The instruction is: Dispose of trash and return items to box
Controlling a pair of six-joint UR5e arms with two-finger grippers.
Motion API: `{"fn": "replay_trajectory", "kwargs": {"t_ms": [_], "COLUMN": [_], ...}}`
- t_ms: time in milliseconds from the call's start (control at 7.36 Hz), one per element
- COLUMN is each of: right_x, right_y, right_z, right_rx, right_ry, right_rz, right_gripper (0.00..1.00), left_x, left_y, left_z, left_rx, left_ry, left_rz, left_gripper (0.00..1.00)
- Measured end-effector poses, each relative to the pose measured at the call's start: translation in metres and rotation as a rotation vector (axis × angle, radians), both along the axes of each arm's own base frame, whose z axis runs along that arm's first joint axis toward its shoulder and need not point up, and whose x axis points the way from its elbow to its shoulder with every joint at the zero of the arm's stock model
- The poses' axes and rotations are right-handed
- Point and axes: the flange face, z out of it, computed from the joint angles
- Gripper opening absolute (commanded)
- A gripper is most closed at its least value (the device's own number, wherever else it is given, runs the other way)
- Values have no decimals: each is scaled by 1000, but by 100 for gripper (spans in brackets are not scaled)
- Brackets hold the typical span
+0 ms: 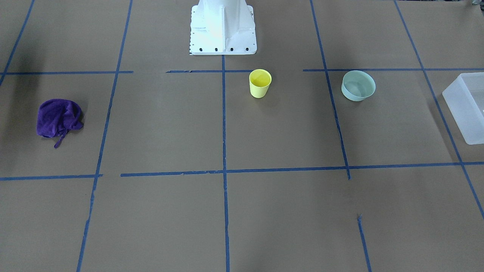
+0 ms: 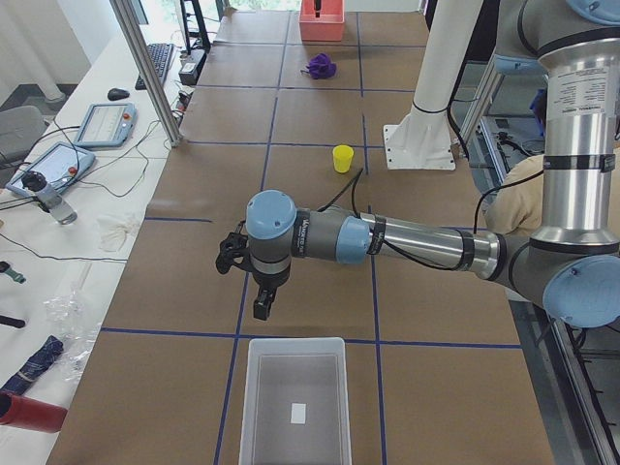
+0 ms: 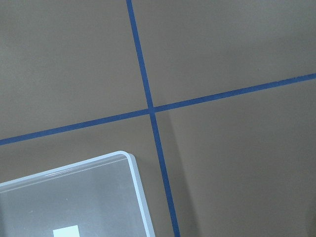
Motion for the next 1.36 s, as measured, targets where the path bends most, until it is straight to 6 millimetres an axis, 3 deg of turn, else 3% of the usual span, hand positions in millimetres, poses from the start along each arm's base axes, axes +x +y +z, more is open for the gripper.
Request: {"fn": "replay_trajectory", "kwargs": {"t_ms": [407, 679, 815, 1086, 1358], "right_x": [-1, -1, -2, -7, -23], "right_y": [-4, -3, -2, -2, -4], "right_z": [-3, -4, -3, -6, -14], "right_rx": [10, 13, 14, 14, 57], "right_ry": [0, 1, 0, -33, -85], "right_rz": [-1, 0, -2, -14, -50], "right_gripper": [100, 100, 100, 100, 100], "left_x": [4, 10, 23, 66, 132], "left_y": [1, 3, 1, -2, 8], "left_z": [4, -8, -18, -43, -79], "left_rx": [9, 49, 74, 101, 70], "left_ry": [64, 99, 124, 181, 250], "left_rz": [8, 19, 38, 58, 37], "left_gripper": [100, 100, 100, 100, 100]}}
